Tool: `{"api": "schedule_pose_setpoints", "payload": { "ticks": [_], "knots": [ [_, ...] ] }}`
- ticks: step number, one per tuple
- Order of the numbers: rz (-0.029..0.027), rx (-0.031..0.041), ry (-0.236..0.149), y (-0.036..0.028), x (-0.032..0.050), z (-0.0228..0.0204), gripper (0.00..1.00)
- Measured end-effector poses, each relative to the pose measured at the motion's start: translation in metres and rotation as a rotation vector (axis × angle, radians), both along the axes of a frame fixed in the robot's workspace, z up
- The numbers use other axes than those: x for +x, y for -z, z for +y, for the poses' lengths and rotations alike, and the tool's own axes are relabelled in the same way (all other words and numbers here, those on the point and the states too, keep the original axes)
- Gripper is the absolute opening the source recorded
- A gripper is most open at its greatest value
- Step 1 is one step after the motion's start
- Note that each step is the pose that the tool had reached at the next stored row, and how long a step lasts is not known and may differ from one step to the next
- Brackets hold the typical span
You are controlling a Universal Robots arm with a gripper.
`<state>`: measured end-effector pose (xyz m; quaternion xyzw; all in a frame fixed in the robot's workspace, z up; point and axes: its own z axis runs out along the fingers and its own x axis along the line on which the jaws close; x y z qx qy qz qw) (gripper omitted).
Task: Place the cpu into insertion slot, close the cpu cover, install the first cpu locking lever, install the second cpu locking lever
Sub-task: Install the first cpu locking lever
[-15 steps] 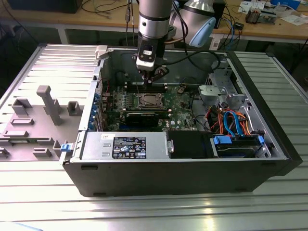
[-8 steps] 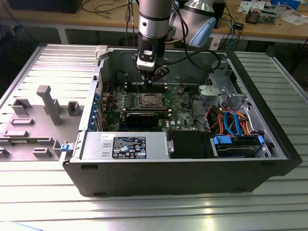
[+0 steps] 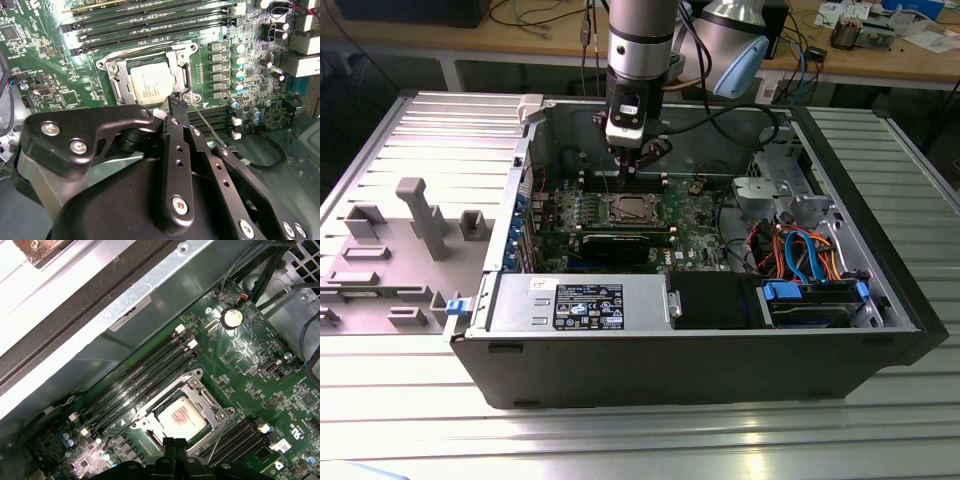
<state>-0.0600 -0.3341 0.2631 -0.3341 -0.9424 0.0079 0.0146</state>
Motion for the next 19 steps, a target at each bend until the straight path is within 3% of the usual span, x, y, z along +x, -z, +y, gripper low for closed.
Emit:
{"api": "schedule_pose_setpoints", "payload": {
  "ticks": [19],
  "knots": [
    [0.0, 0.0, -0.058, 0.0, 0.0, 0.0, 0.11]
  ]
}}
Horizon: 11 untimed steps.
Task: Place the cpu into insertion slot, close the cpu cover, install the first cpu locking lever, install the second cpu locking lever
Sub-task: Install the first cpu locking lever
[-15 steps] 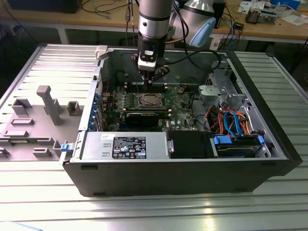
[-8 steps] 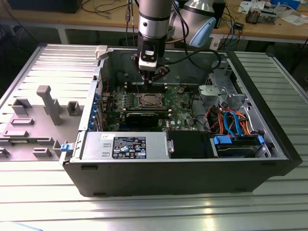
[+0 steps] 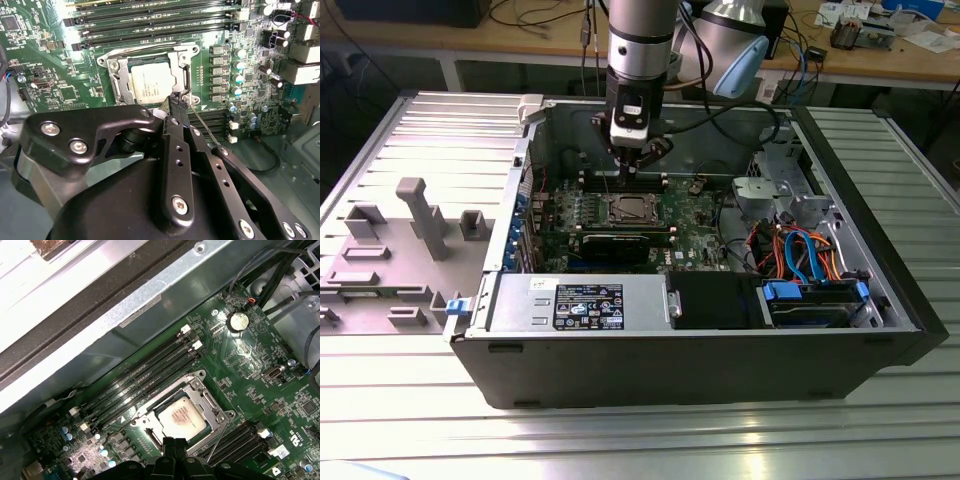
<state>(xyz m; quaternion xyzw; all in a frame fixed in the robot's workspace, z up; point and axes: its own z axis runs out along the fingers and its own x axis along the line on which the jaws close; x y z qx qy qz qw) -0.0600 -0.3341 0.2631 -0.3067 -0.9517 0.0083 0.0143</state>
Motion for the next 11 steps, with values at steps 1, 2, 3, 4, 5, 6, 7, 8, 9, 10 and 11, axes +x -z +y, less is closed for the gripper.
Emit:
{"api": "schedule_pose_setpoints", "payload": {
  "ticks": [1, 2, 3, 4, 5, 6, 7, 8, 9, 10, 11],
  "knots": [
    [0.0001, -0.0001, -0.004, 0.0, 0.0, 0.0, 0.11],
    [0.0, 0.0, -0.007, 0.0, 0.0, 0.0, 0.11],
    [0.0001, 0.0, -0.012, 0.0, 0.0, 0.0, 0.11],
    [0.0, 0.0, -0.015, 0.0, 0.0, 0.0, 0.11],
    [0.0, 0.0, -0.02, 0.0, 0.0, 0.0, 0.11],
    [0.0, 0.0, -0.023, 0.0, 0.0, 0.0, 0.11],
    [0.0001, -0.0001, -0.025, 0.0, 0.0, 0.0, 0.11],
    [0.0001, -0.0001, -0.031, 0.0, 0.0, 0.0, 0.11],
    [0.0, 0.0, -0.036, 0.0, 0.0, 0.0, 0.11],
    [0.0, -0.0001, -0.039, 0.0, 0.0, 0.0, 0.11],
    [0.0, 0.0, -0.041, 0.0, 0.0, 0.0, 0.11]
  ]
}}
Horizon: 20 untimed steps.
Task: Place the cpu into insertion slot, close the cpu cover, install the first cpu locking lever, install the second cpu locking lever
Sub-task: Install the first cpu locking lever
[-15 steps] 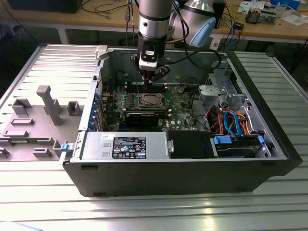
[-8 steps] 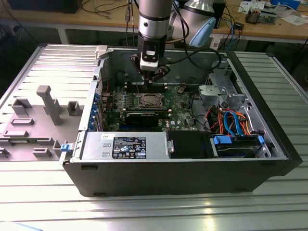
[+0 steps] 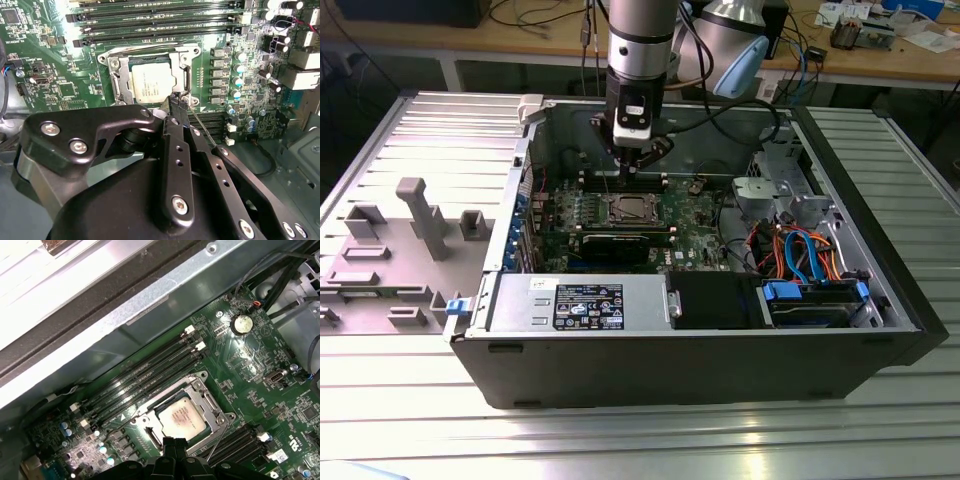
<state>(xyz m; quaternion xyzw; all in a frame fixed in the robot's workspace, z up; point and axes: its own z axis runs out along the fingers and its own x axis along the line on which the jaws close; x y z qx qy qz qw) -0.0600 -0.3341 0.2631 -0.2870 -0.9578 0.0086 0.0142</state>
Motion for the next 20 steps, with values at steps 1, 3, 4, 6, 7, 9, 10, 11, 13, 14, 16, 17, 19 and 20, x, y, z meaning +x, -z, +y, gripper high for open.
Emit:
{"api": "schedule_pose_setpoints", "payload": {
  "ticks": [1, 3, 4, 6, 7, 9, 10, 11, 13, 14, 16, 17, 19, 20],
  "knots": [
    [0.0, 0.0, -0.002, 0.0, 0.0, 0.0, 0.11],
    [0.0, 0.0001, -0.012, 0.0, 0.0, 0.0, 0.11],
    [0.0, 0.0, -0.015, 0.0, 0.0, 0.0, 0.11],
    [0.0, 0.0, -0.022, 0.0, 0.0, 0.0, 0.11],
    [0.0, 0.0, -0.025, 0.0, 0.0, 0.0, 0.11],
    [-0.0001, 0.0, -0.032, 0.0, 0.0, 0.0, 0.11],
    [0.0, 0.0, -0.034, 0.0, 0.0, 0.0, 0.11],
    [0.0, 0.0001, -0.038, 0.0, 0.0, 0.0, 0.11],
    [0.0, 0.0, -0.046, 0.0, 0.0, 0.0, 0.11],
    [0.0, 0.0, -0.048, 0.0, 0.0, 0.0, 0.11],
    [0.0, 0.0001, -0.054, 0.0, 0.0, 0.0, 0.11],
    [0.0, 0.0, -0.058, 0.0, 0.0, 0.0, 0.11],
    [0.0, 0.0, -0.063, 0.0, 0.0, 0.0, 0.11],
    [0.0, 0.0, -0.067, 0.0, 0.0, 0.0, 0.11]
  ]
}}
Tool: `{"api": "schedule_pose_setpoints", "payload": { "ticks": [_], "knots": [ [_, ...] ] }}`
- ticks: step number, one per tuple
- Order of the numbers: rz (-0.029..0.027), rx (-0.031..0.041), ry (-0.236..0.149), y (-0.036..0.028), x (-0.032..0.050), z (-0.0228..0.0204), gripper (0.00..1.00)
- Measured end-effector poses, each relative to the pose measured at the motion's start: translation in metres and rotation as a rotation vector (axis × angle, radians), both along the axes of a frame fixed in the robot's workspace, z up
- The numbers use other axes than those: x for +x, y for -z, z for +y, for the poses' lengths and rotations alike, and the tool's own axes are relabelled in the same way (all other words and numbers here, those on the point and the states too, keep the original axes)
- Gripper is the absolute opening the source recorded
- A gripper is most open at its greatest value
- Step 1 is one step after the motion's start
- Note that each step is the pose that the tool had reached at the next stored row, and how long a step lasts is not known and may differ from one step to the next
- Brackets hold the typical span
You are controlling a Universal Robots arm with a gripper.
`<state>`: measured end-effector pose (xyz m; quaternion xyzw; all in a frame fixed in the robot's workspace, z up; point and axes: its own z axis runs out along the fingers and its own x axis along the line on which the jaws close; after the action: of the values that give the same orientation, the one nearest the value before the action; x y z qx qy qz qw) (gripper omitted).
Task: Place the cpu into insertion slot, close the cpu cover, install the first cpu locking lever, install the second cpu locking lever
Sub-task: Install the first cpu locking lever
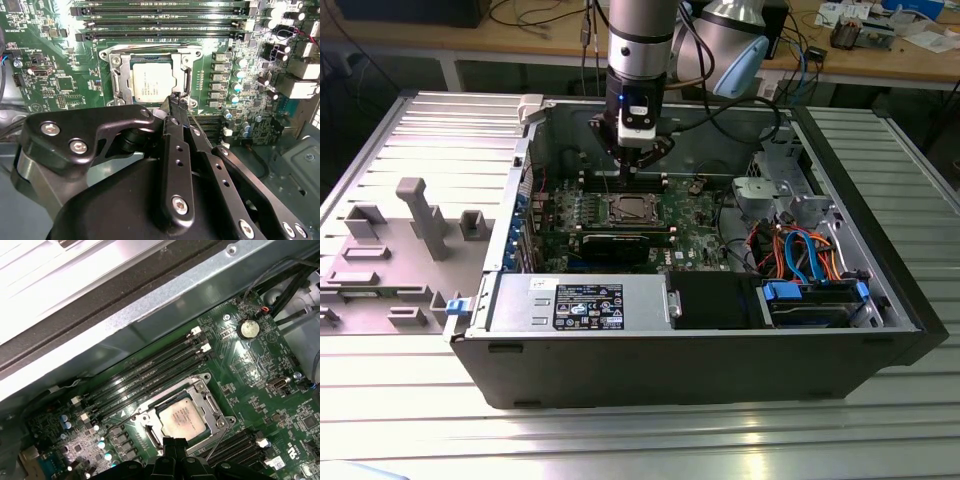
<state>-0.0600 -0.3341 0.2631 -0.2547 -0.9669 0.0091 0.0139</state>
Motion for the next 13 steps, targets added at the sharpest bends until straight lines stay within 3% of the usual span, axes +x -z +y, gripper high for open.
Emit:
{"api": "schedule_pose_setpoints", "payload": {
  "ticks": [13],
  "knots": [
    [0.0, 0.0, -0.035, 0.0, 0.0, 0.0, 0.11]
  ]
}}
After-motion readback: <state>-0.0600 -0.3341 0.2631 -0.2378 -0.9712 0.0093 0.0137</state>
